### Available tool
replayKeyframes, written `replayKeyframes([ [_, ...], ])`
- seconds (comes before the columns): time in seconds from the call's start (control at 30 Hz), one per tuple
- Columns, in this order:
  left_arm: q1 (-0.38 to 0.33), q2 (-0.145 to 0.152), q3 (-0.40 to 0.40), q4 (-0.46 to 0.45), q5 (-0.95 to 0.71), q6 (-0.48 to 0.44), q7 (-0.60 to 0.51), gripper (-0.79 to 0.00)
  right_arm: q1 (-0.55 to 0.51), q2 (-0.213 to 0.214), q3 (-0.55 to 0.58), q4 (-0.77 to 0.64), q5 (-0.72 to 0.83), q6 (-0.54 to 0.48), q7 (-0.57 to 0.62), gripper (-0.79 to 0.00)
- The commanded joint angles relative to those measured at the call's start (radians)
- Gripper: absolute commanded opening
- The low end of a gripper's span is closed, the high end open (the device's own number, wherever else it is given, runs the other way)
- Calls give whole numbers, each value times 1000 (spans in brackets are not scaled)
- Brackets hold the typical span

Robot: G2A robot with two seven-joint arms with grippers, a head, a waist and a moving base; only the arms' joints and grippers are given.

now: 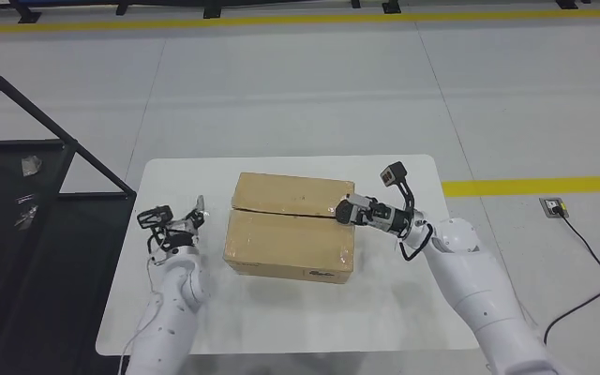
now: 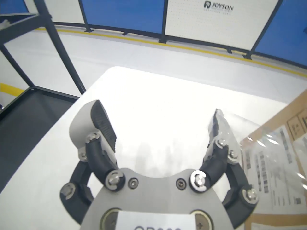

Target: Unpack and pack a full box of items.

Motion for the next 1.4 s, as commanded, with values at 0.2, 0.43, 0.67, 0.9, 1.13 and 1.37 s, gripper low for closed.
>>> replayKeyframes([
  [0.2, 68, -7, -39, -169, -94, 42, 74, 0, 12, -5, -13, 4, -1, 6, -2, 0],
  [0.43, 137, -11, -44, -342, -108, 65, 54, 0, 14, -7, -18, 4, -2, 4, -2, 0],
  [0.67, 180, -14, -42, -435, -98, 76, 38, 0, 2, -3, -13, -8, -8, 2, -7, 0],
  [0.9, 213, -18, -35, -536, -104, 69, 8, 0, -7, -3, -12, -16, -4, 1, -10, 0],
  [1.13, 228, -26, -4, -615, -82, 90, -17, 0, -23, 3, -1, -32, -3, -12, -4, 0],
  [1.37, 233, -35, 32, -642, -59, 95, -27, 0, -47, 14, 20, -52, -3, -17, 1, 0],
])
